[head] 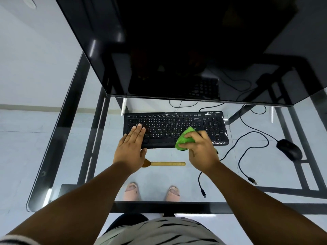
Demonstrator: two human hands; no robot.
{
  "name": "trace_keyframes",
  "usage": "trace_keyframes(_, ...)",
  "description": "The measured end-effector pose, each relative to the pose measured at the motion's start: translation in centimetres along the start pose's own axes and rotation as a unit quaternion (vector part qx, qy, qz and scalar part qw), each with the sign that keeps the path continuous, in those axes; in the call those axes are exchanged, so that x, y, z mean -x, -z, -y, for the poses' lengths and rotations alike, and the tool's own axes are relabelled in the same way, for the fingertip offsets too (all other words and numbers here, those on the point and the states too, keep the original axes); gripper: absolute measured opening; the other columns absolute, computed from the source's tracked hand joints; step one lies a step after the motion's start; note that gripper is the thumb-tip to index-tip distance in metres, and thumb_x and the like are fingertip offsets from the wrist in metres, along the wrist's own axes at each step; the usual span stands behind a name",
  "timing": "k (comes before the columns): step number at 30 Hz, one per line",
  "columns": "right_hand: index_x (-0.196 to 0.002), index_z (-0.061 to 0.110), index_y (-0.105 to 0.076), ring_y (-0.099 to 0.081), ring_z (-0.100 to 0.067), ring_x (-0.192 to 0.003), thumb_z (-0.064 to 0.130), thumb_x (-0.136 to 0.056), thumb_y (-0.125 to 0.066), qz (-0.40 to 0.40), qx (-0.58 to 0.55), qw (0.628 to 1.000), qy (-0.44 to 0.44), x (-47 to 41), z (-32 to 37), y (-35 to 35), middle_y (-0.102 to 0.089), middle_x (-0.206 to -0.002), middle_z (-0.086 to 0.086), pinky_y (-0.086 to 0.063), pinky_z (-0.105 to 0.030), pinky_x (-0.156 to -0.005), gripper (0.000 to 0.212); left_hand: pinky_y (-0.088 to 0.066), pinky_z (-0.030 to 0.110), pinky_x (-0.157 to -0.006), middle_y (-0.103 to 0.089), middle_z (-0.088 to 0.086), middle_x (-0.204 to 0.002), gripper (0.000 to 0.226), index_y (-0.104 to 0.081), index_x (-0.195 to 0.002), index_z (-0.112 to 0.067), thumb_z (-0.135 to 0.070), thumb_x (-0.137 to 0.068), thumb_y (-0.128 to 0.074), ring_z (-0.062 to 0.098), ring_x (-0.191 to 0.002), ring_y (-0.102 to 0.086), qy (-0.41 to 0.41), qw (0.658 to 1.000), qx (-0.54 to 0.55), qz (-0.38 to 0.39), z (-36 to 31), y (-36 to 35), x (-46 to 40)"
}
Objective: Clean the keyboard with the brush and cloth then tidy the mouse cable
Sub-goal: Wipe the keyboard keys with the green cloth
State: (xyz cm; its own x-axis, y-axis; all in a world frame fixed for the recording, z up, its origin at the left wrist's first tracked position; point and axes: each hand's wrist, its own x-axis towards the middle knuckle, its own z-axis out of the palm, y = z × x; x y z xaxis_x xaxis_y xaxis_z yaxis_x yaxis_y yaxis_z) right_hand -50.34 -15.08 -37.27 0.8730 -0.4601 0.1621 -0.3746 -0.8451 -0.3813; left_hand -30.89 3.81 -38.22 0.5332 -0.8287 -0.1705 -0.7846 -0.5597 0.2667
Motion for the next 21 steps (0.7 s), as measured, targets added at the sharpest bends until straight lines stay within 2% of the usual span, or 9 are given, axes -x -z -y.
trace_keyframes(3, -0.099, 0.028, -0.078, -0.048, -0.029, -0.097, -0.008, -0.072, -0.064, 0.02, -0.005, 0.999, 0.042, -1.5, 2.3, -0.6, -0.064, -0.11, 0.001, -0.053, -0.043, -0.077, 0.047, 0.001, 0.032, -0.119, 0.002, -0.005, -0.162, 0.071, -0.006, -0.155, -0.02, -0.032, -0.096, -0.045, 0.014, -0.149, 0.002, 0.007, 1.0, 0.001, -0.005, 0.0, -0.1, 0.2)
trace_keyframes(7, -0.104, 0.035, -0.075, -0.045, -0.024, -0.1, 0.001, -0.071, -0.07, 0.062, 0.022, 0.993, 0.096, -3.1, 5.8, -2.0, -0.062, -0.114, 0.005, -0.052, -0.041, -0.078, 0.048, -0.001, 0.034, -0.118, 0.0, -0.004, -0.162, 0.071, -0.01, -0.154, -0.019, -0.034, -0.095, -0.046, 0.015, -0.149, -0.002, 0.012, 1.0, -0.002, -0.006, 0.5, 0.0, 0.4)
trace_keyframes(12, -0.095, 0.034, -0.078, -0.049, -0.026, -0.096, -0.001, -0.07, -0.069, 0.065, 0.019, 0.994, 0.086, -2.7, 4.6, -1.9, -0.064, -0.108, 0.005, -0.052, -0.043, -0.075, 0.043, -0.004, 0.033, -0.118, 0.0, -0.005, -0.162, 0.072, -0.01, -0.155, -0.02, -0.033, -0.094, -0.046, 0.013, -0.149, -0.004, 0.008, 1.0, -0.001, 0.001, 2.0, 0.6, 0.6)
trace_keyframes(15, -0.091, 0.031, -0.079, -0.042, -0.022, -0.097, -0.001, -0.071, -0.066, 0.064, 0.018, 0.995, 0.073, -2.5, 4.1, -1.5, -0.064, -0.107, 0.005, -0.052, -0.045, -0.077, 0.04, -0.01, 0.033, -0.118, -0.001, -0.005, -0.162, 0.073, -0.01, -0.155, -0.02, -0.033, -0.093, -0.047, 0.014, -0.149, -0.006, 0.008, 1.0, 0.007, 0.005, 2.1, 0.8, 0.5)
trace_keyframes(18, -0.101, 0.033, -0.077, -0.042, -0.022, -0.098, -0.001, -0.073, -0.066, 0.069, 0.009, 0.995, 0.075, -2.9, 5.5, -2.0, -0.062, -0.111, 0.004, -0.051, -0.041, -0.079, 0.045, -0.019, 0.037, -0.117, -0.009, -0.003, -0.162, 0.075, -0.016, -0.154, -0.018, -0.031, -0.09, -0.052, 0.016, -0.148, -0.013, 0.01, 1.0, 0.016, 0.001, 1.9, 1.0, 0.4)
trace_keyframes(21, -0.105, 0.037, -0.074, -0.047, -0.024, -0.099, 0.001, -0.073, -0.067, 0.09, 0.013, 0.991, 0.099, -3.1, 6.5, -2.4, -0.06, -0.114, 0.006, -0.051, -0.039, -0.079, 0.048, -0.019, 0.036, -0.116, -0.009, -0.003, -0.162, 0.077, -0.013, -0.154, -0.019, -0.035, -0.09, -0.052, 0.017, -0.148, -0.015, 0.004, 1.0, 0.005, 0.002, 2.0, 1.3, 0.3)
